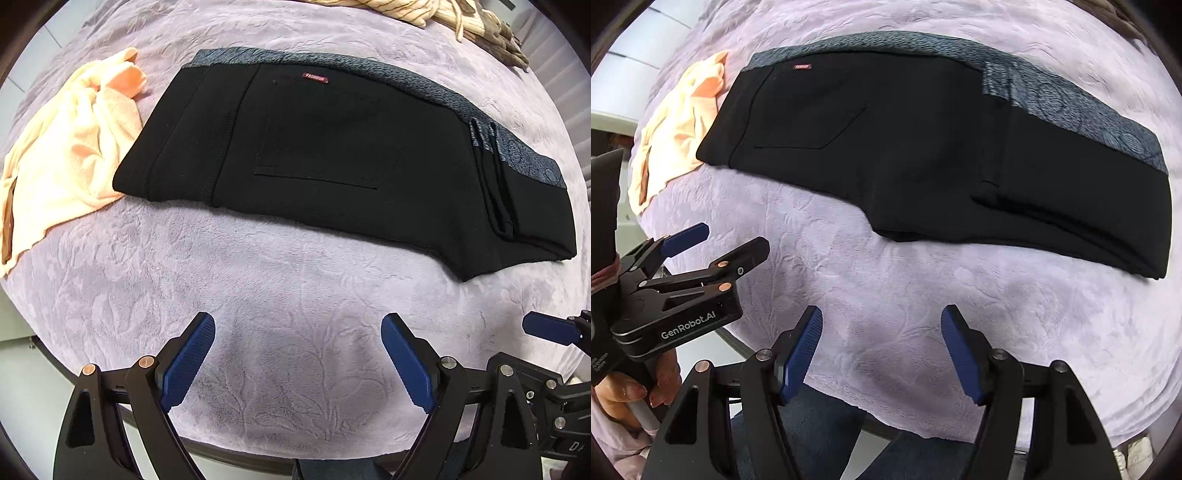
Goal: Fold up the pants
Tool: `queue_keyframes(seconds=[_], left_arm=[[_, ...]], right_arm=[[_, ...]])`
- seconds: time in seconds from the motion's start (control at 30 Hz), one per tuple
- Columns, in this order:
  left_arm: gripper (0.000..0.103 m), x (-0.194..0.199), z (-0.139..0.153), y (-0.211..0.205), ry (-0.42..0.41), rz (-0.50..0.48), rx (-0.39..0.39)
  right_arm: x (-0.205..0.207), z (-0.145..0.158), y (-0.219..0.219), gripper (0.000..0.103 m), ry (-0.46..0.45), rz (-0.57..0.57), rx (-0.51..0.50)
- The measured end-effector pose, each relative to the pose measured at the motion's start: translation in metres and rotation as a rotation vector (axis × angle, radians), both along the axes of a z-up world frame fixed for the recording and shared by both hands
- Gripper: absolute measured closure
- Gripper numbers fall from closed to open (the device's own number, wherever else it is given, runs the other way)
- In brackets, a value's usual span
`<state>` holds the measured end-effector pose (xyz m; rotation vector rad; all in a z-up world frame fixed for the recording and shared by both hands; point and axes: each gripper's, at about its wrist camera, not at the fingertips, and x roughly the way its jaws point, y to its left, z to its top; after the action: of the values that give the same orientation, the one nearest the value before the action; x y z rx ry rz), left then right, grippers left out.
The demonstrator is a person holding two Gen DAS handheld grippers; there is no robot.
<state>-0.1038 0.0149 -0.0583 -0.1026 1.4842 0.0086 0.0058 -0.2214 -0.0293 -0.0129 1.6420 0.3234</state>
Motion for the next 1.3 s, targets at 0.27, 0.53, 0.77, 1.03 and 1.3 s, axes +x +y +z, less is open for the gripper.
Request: queue_keyframes(seconds=[0.27,0.53,0.77,1.03,1.3], left_arm=[[0.011,-0.006,-0.011,0.027,0.021,0.044,0.004],[0.011,0.009,-0.025,0.052,0.014,0.081,-0.028],[0.011,0.026,-0.028,0.059,0.008,0.102,-0.061],[0.011,0.059,-0.023,0.130,-0.132,0.266,-0.277],[0.011,0.060,-0.059,0.161,-0.162,0.403,-0.539]], right_arm=[[-0.001,-0.008,0.015,0.032,0.026,0.030,-0.010],[-0.002,-0.010,0.007,0.032,0.036,-0.002,-0.028],[0.002,-0.014,0.005,0.032,0.037,-0.029,-0.027],[0.017,-0.018,0.007,0.032,0.023,-0.049,-0.019],[0.025,-0.026,0.008,0.032,0.040,-0.057,-0.015]])
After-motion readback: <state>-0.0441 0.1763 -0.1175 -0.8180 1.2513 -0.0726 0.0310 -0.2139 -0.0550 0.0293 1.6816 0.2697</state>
